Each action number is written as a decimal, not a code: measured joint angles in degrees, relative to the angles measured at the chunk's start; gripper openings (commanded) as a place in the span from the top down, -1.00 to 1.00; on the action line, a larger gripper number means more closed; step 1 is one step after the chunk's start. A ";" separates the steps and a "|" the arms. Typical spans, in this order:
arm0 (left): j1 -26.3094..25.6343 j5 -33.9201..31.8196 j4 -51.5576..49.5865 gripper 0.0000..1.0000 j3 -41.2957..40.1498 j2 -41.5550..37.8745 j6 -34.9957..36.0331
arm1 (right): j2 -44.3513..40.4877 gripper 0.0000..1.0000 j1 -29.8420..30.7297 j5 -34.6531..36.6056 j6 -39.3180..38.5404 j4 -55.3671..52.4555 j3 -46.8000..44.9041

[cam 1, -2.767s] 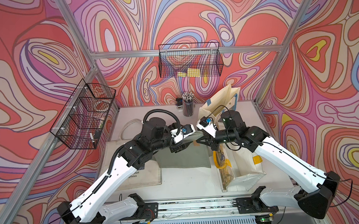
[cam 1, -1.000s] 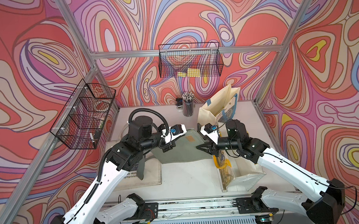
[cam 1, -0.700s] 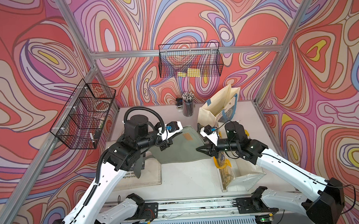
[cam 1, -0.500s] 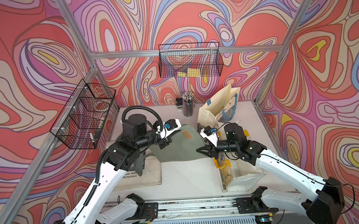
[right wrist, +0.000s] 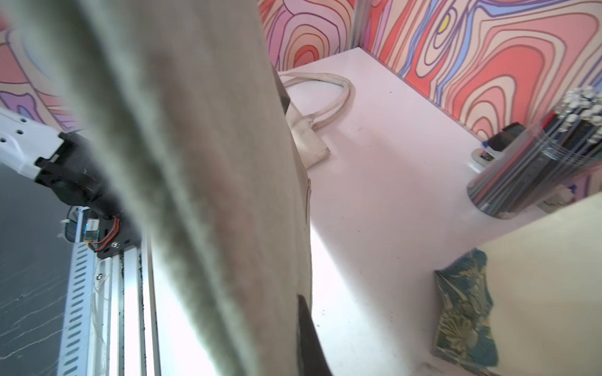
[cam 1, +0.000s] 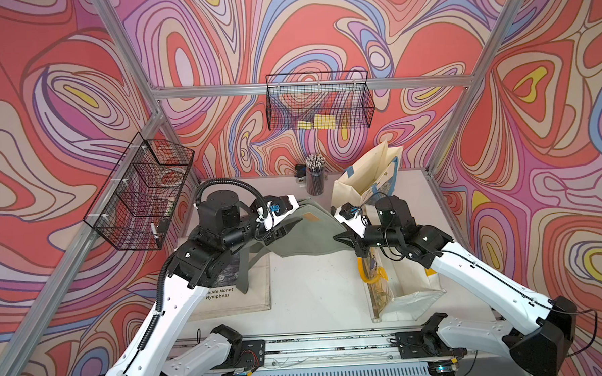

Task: Put away the canvas bag
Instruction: Press the canvas bag.

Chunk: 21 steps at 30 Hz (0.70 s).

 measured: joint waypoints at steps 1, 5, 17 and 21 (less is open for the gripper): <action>0.02 -0.20 -0.09 -0.68 0.11 -0.22 0.17 | 0.74 1.00 -0.02 1.33 -0.79 -1.77 1.77; -0.44 -2.03 -1.20 -0.77 1.64 -0.96 1.79 | 2.69 1.00 -0.04 6.38 -4.02 -7.80 7.30; -13.92 -15.41 -9.64 -0.82 12.98 5.16 13.81 | 6.54 1.00 -0.02 12.79 -9.77 -18.18 14.64; -14.19 -16.90 -12.44 -0.84 16.44 9.68 16.09 | 7.19 1.00 0.33 14.03 -11.13 -20.15 16.57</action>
